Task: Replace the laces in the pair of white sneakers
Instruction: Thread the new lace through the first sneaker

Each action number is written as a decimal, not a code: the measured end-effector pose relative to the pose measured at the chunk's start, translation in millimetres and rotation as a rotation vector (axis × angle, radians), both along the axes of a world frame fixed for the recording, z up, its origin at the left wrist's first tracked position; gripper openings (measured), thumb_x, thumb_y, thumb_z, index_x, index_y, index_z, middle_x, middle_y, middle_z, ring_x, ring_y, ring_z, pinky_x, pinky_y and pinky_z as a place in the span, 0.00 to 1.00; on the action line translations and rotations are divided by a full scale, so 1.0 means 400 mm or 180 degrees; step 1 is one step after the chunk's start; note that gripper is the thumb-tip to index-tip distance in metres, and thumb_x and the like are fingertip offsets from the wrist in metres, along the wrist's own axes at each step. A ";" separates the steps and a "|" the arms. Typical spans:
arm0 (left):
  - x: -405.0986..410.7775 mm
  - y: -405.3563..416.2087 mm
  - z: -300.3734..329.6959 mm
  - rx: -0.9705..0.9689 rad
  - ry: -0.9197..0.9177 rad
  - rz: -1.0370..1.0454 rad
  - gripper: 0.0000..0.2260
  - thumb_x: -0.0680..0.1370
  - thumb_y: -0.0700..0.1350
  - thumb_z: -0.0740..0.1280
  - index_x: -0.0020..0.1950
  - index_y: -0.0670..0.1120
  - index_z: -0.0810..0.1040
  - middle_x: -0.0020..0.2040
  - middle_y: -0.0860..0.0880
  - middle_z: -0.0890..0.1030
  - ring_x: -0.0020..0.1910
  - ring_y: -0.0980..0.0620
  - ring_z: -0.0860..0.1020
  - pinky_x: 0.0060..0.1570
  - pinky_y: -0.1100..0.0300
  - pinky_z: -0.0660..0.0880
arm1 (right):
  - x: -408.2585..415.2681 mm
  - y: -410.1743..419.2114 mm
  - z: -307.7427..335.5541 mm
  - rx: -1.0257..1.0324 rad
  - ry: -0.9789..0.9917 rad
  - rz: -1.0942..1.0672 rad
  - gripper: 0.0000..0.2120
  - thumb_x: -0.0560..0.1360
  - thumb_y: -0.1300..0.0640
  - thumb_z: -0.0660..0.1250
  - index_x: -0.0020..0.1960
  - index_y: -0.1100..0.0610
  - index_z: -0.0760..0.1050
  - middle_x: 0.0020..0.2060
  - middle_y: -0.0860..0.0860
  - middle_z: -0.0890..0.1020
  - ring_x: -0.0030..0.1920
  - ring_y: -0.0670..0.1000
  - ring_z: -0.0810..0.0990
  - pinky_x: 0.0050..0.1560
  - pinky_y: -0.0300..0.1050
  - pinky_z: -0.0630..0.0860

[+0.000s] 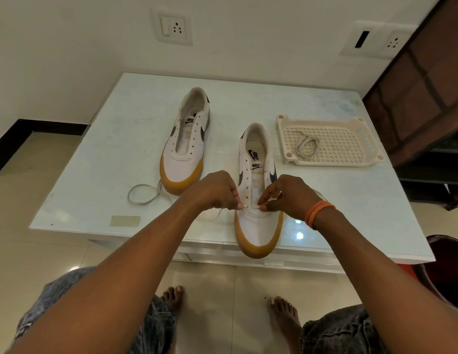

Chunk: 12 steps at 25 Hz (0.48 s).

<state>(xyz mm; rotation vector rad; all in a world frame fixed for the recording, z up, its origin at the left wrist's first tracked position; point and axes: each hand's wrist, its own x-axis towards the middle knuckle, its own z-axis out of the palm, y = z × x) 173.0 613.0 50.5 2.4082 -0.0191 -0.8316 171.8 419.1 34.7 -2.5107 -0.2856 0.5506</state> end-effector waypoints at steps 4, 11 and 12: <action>0.039 0.095 0.032 0.0736 -0.0086 0.0105 0.13 0.72 0.47 0.76 0.52 0.41 0.82 0.50 0.44 0.83 0.52 0.47 0.79 0.54 0.55 0.76 | 0.002 -0.005 -0.001 0.0036 0.0088 -0.0061 0.07 0.66 0.53 0.78 0.42 0.46 0.84 0.38 0.39 0.81 0.47 0.44 0.78 0.55 0.54 0.78; 0.028 0.099 0.006 0.1204 -0.0665 0.0019 0.15 0.72 0.48 0.75 0.54 0.42 0.78 0.52 0.46 0.78 0.50 0.46 0.78 0.55 0.51 0.76 | -0.002 -0.018 0.018 -0.0151 -0.0054 0.0404 0.12 0.67 0.61 0.77 0.49 0.49 0.83 0.46 0.46 0.77 0.46 0.45 0.76 0.51 0.46 0.78; 0.024 0.074 0.004 0.0999 -0.0843 0.0010 0.13 0.73 0.48 0.75 0.52 0.43 0.79 0.52 0.46 0.79 0.50 0.46 0.79 0.54 0.49 0.77 | -0.001 -0.020 0.019 -0.0218 -0.0130 0.0491 0.15 0.67 0.65 0.76 0.50 0.51 0.81 0.48 0.49 0.75 0.46 0.47 0.76 0.48 0.41 0.77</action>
